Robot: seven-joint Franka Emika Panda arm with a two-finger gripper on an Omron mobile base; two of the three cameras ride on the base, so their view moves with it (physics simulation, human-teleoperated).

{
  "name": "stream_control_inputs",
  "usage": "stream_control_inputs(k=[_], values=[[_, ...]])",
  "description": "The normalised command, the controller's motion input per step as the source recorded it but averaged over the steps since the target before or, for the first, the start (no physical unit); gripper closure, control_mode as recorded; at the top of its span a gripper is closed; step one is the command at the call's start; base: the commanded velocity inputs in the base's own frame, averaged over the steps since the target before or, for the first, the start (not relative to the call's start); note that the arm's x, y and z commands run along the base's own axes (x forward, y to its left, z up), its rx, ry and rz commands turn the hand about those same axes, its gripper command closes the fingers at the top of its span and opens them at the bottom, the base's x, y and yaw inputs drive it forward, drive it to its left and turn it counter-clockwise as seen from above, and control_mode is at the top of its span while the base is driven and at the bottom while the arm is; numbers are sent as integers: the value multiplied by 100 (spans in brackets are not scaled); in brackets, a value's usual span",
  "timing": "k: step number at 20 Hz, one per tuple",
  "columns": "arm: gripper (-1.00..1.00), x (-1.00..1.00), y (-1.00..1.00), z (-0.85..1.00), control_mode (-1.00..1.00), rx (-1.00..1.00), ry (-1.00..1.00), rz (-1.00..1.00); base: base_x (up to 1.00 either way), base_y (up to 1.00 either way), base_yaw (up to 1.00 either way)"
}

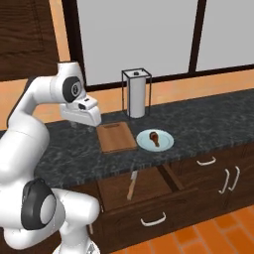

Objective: Pick up the knife from the drawer and place it on the cutting board. Then place the meat from the plate to the cutting board.

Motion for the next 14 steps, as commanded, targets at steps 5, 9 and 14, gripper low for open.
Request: stream_control_inputs(k=[5,9,14], values=[[-100,-1,-3,-13,-100,1,12,-14,0,16,-11],[-100,0,-75,-90,-100,0,42,-31,0,0,0],[-100,-7,-67,-100,-100,-2,46,-36,0,0,0]])
